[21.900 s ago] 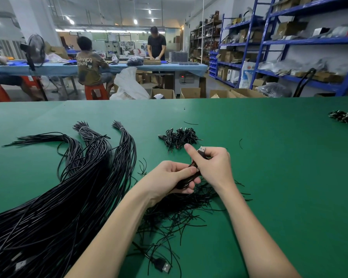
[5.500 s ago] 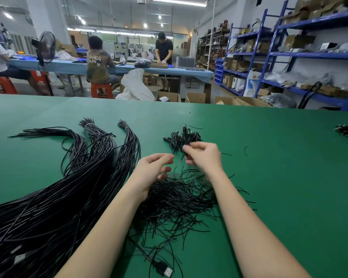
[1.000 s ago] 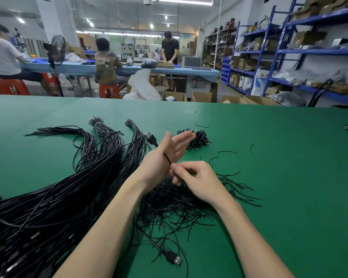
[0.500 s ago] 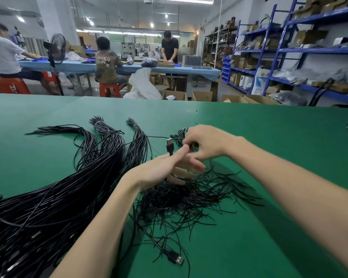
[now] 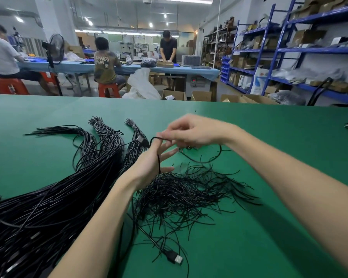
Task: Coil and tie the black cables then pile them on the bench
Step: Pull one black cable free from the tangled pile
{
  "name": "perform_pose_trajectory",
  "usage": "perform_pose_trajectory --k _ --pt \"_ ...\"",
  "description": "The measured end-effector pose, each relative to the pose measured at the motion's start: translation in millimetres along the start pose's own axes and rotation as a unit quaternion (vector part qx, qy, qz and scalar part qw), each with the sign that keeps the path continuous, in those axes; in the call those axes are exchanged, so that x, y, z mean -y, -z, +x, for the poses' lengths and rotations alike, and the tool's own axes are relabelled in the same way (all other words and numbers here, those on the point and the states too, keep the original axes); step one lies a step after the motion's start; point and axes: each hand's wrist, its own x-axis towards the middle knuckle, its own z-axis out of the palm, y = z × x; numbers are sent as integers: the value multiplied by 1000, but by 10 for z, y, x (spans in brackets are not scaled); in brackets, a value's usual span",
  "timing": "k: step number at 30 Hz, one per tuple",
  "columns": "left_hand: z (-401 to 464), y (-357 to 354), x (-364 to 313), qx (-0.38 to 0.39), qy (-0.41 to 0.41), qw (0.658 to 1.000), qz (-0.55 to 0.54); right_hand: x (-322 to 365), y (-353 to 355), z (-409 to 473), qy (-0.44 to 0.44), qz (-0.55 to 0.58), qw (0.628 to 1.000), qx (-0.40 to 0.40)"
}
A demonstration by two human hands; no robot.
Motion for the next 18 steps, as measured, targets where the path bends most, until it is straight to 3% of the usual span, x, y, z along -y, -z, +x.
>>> perform_pose_trajectory --k 4,6,14,18 --pt "-33 43 -29 45 2 999 19 -361 -341 -208 -44 215 971 -91" --pt "-33 40 0 63 17 997 35 -459 -466 -277 -48 260 958 -110" --pt "-48 -131 -33 109 -3 994 -14 -500 -949 -365 -41 306 951 -9" --pt "-80 -49 -111 126 -18 989 -80 -597 -923 -329 -105 223 969 1"
